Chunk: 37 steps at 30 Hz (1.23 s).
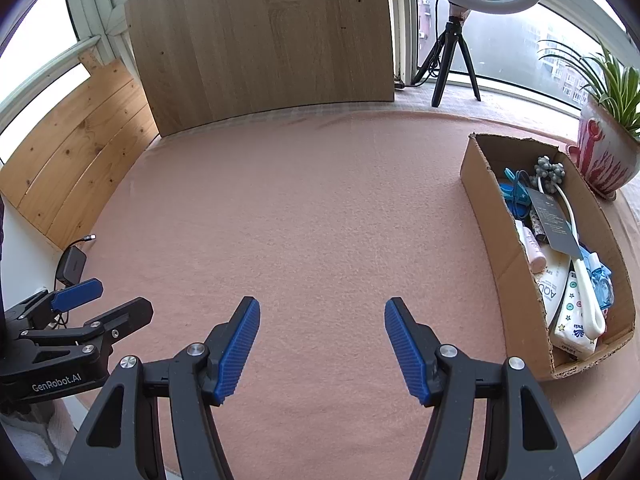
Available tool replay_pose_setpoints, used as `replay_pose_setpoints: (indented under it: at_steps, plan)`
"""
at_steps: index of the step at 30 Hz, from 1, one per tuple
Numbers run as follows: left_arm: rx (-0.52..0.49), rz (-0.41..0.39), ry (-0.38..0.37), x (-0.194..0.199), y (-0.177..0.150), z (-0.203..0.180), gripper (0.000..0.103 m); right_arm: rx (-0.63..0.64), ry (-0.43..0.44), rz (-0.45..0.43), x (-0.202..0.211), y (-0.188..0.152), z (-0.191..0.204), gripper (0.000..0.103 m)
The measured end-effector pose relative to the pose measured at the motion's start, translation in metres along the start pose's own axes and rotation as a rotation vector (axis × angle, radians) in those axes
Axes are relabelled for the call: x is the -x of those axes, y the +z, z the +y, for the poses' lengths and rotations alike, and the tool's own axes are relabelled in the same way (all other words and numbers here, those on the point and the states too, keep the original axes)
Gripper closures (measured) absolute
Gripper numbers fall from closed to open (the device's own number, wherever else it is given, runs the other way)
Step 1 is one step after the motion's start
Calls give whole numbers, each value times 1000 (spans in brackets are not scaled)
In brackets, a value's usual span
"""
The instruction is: Organize objects
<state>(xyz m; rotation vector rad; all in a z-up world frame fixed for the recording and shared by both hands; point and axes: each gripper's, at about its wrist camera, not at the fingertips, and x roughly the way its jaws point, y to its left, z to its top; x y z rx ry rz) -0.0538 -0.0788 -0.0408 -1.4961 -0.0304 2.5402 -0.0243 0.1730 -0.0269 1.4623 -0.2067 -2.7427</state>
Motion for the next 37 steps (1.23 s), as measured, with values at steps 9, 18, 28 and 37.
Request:
replay_pose_setpoints:
  at_steps: [9, 18, 28, 37]
  plan:
    - [5, 7, 4, -5, 2, 1, 10, -1, -1, 4, -3, 0, -1, 42]
    - [6, 18, 7, -9, 4, 4, 10, 0, 0, 8, -4, 1, -1, 42]
    - [4, 22, 9, -12, 4, 8, 10, 4, 3, 14, -8, 1, 1, 42]
    - [-2, 41, 17, -23, 3, 9, 10, -4, 1, 25, -14, 2, -2, 42]
